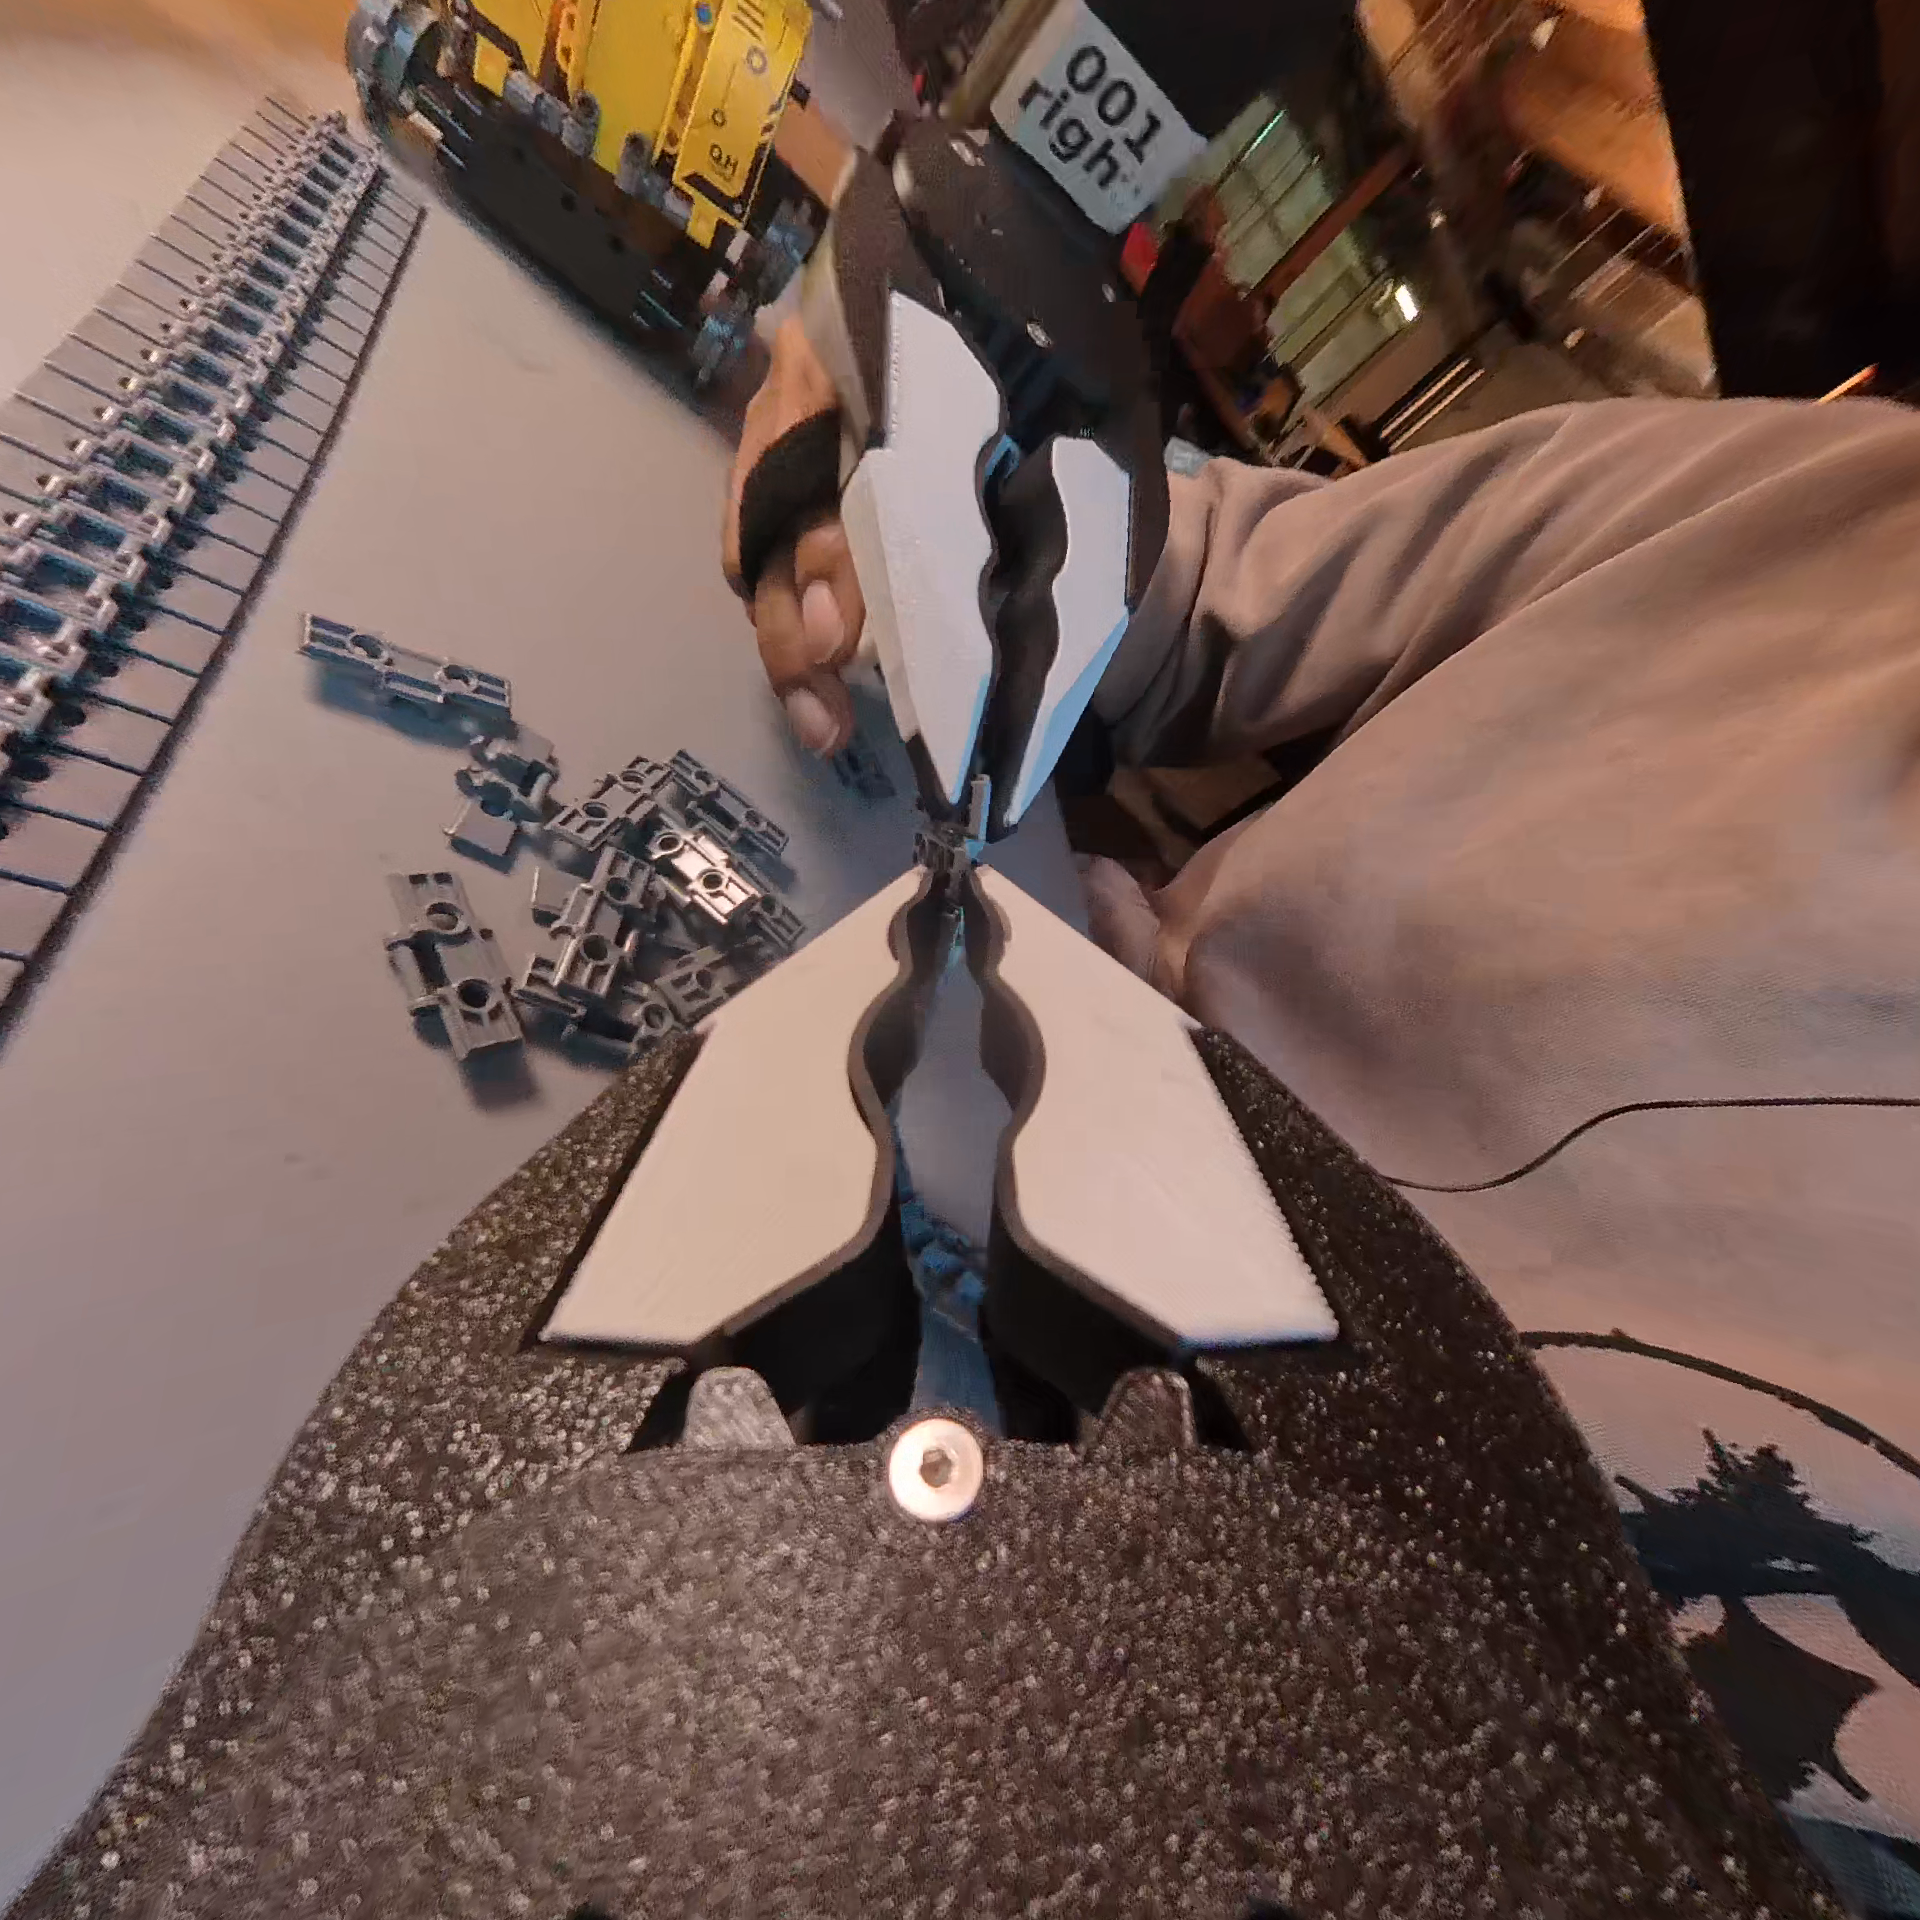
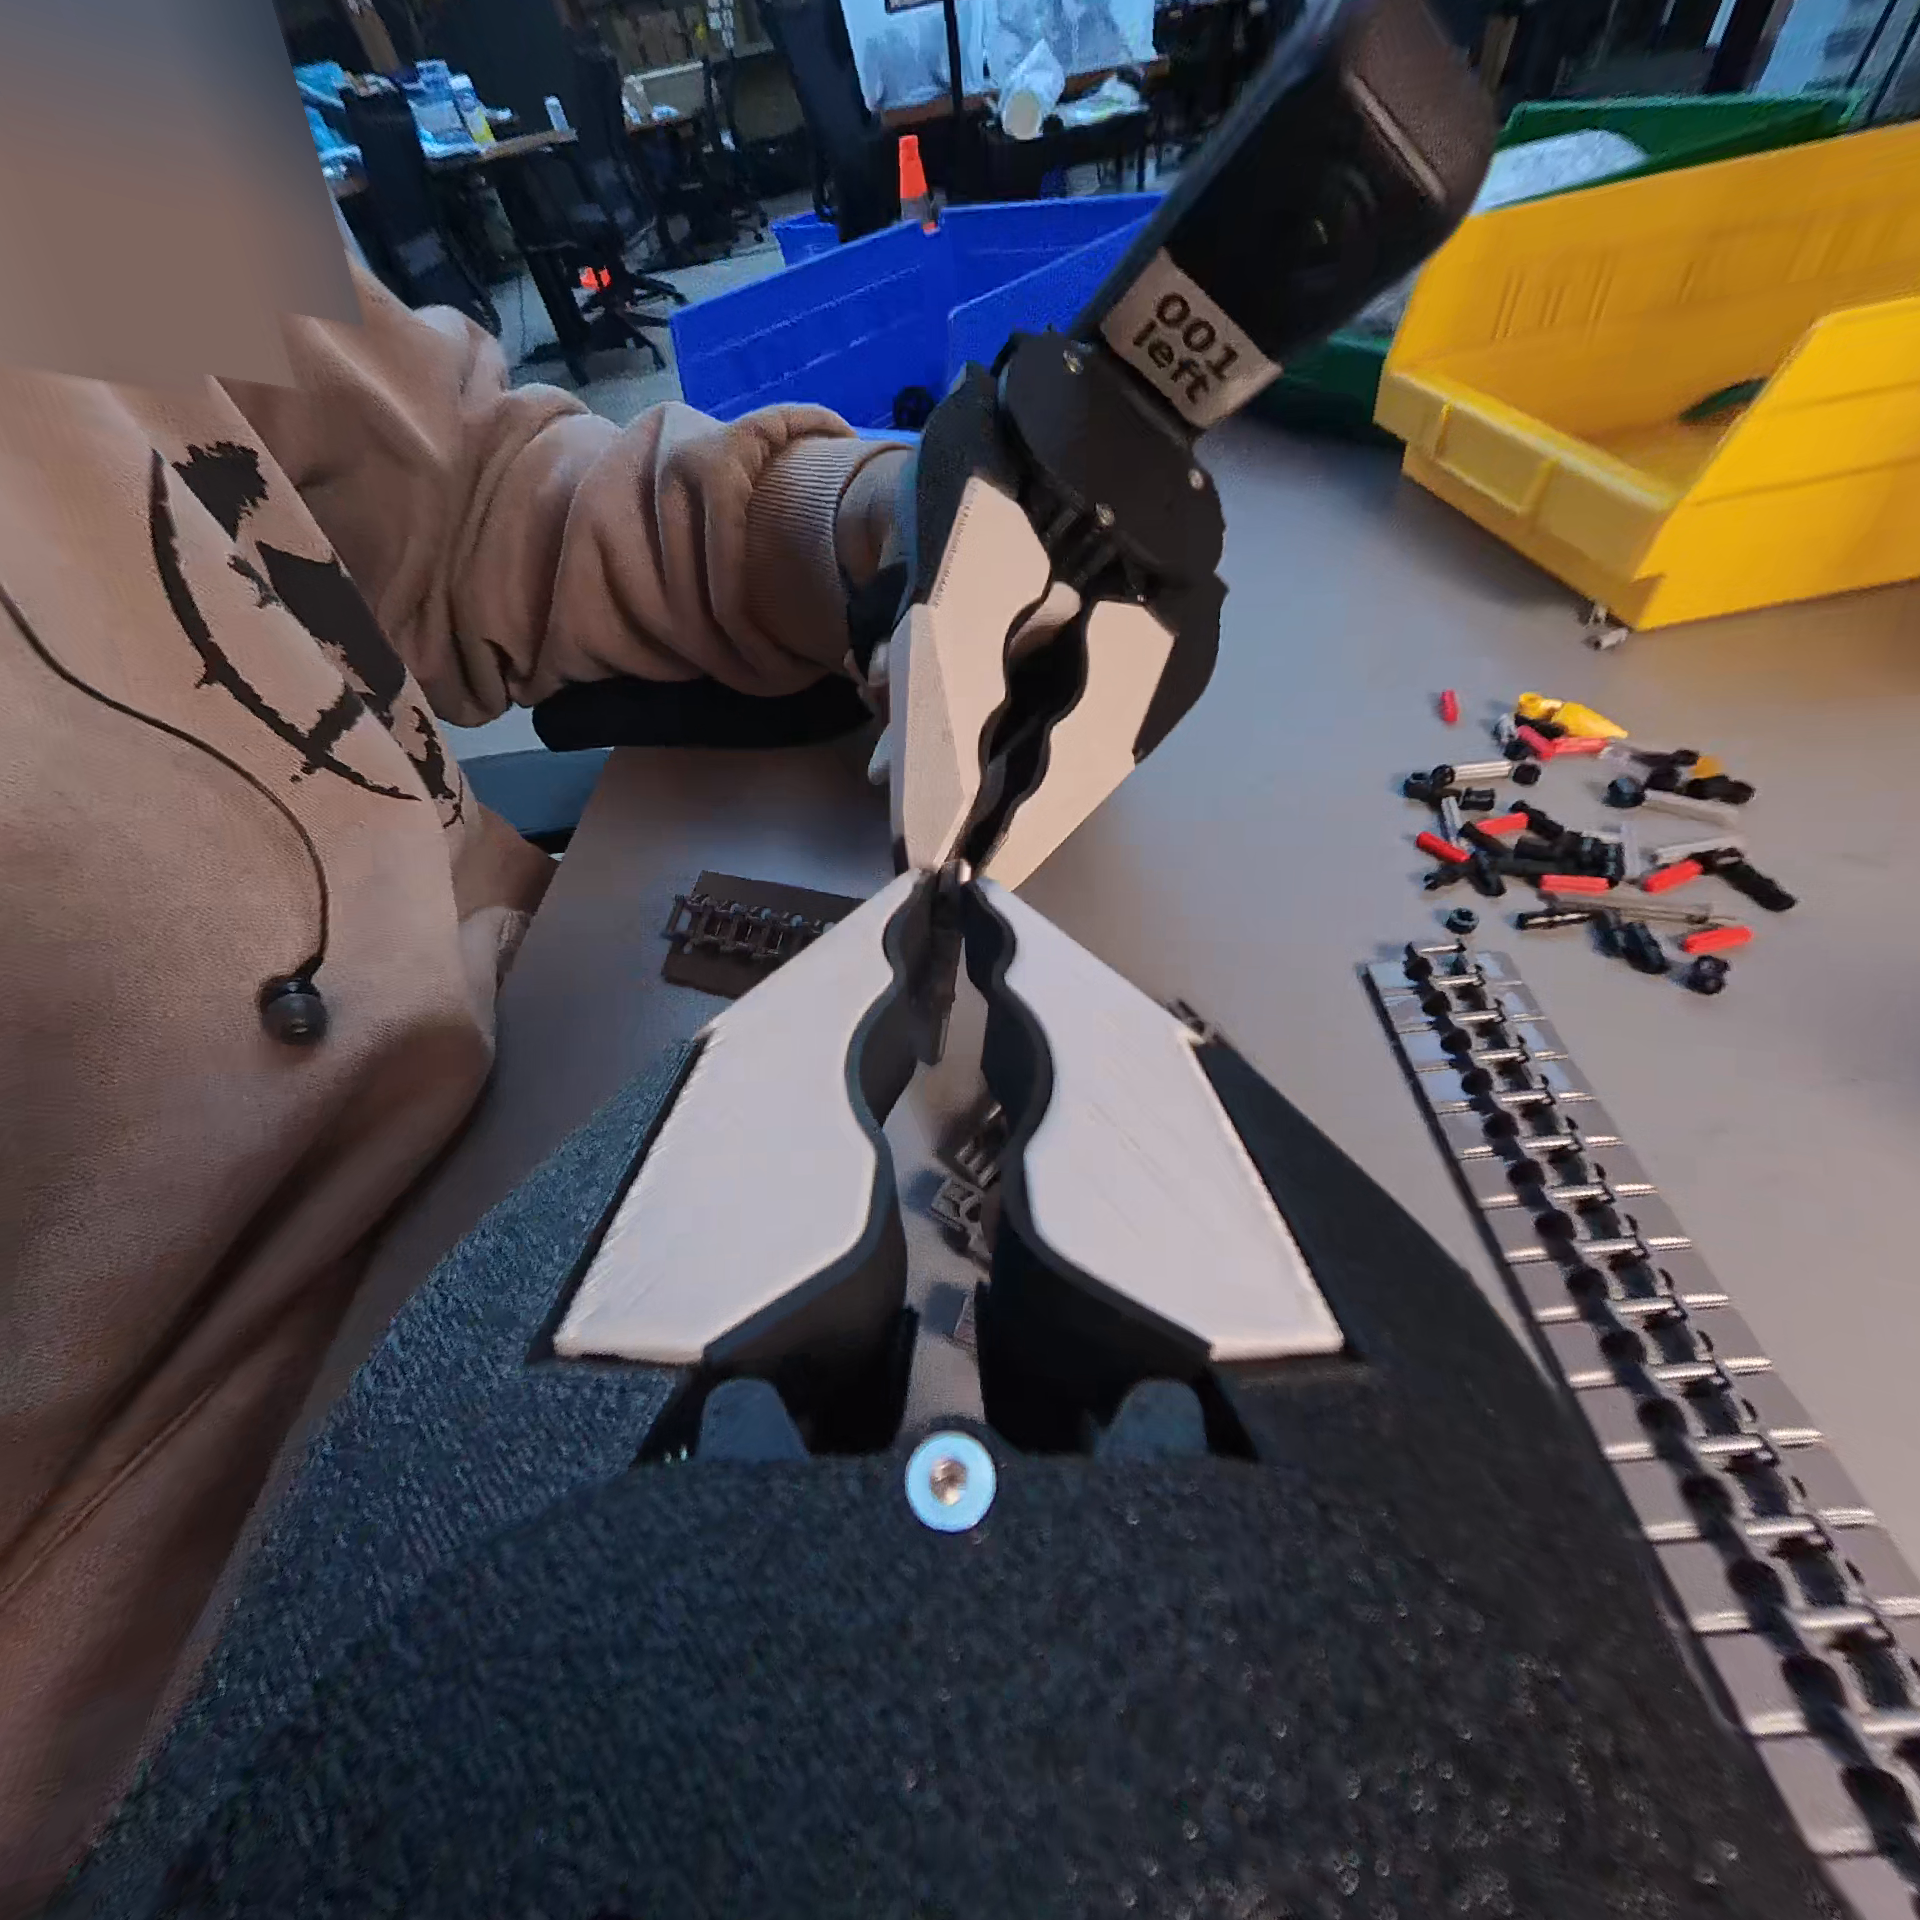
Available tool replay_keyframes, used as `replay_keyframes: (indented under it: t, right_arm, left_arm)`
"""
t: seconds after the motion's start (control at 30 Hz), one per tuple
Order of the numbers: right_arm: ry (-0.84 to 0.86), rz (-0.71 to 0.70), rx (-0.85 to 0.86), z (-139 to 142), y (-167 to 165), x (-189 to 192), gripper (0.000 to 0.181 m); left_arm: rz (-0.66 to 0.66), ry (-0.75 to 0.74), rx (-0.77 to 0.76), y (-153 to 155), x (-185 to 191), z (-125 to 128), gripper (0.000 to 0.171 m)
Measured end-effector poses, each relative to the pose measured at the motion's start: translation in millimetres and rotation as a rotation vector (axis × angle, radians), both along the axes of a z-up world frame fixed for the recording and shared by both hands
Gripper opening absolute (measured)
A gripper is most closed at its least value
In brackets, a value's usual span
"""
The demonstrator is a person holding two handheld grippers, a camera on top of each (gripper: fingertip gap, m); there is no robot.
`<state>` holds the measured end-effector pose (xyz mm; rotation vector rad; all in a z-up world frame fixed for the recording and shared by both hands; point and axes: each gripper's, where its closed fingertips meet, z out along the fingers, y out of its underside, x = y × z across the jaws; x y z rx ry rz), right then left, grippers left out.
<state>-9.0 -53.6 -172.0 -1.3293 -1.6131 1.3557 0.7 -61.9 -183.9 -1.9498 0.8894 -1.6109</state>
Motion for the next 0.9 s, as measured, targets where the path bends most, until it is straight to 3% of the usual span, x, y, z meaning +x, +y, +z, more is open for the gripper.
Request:
replay_keyframes:
  t: [0.33,0.47,0.63,0.9]
  right_arm:
    - [-0.009,-0.020,0.257,-9.3,-7.6,1.2,0.002]
    - [0.000,-0.013,0.190,-7.4,-5.1,3.1,0.003]
    - [0.013,-0.085,-0.028,-1.6,18.2,1.5,0.002]
    - [-0.003,-0.062,-0.144,2.9,17.0,5.4,0.001]
  left_arm:
    - [0.024,0.049,-0.032,1.6,4.3,-14.9,0.002]
    - [0.036,0.074,0.031,3.0,5.3,-12.8,0.003]
    - [0.117,0.130,0.278,15.3,2.1,-2.7,0.002]
    - [0.146,0.115,0.325,18.0,4.2,3.1,0.002]
